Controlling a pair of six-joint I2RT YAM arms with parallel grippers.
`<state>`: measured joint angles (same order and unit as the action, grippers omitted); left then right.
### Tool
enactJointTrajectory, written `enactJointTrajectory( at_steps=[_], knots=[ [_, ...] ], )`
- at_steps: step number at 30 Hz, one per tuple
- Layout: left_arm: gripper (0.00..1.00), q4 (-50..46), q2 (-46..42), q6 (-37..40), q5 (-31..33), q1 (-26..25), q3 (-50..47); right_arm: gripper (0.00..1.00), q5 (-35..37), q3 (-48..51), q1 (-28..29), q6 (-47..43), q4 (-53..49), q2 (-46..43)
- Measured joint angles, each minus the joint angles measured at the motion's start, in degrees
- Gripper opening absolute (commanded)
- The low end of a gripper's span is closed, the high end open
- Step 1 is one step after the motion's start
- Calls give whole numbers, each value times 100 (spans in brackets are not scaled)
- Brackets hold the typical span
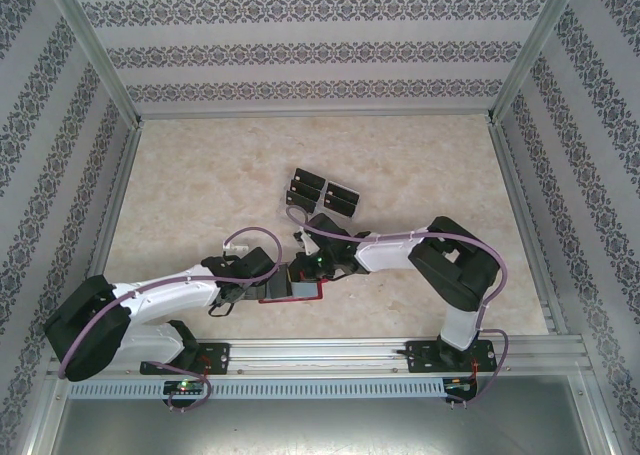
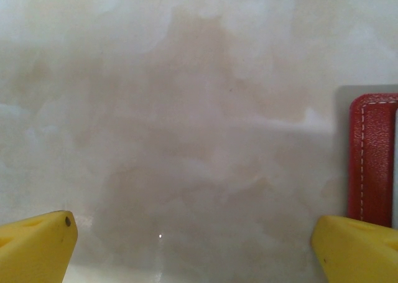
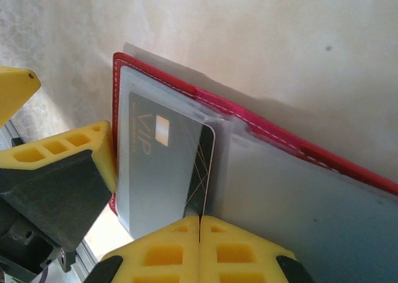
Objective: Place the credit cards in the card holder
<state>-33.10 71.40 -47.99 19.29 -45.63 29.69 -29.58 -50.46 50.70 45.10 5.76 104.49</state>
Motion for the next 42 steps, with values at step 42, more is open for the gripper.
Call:
enactJointTrajectory(
  at_steps=[42],
  knots=[
    [100, 190, -63, 0, -22, 0, -118, 0, 623, -531, 365, -649, -1541, -96]
  ],
)
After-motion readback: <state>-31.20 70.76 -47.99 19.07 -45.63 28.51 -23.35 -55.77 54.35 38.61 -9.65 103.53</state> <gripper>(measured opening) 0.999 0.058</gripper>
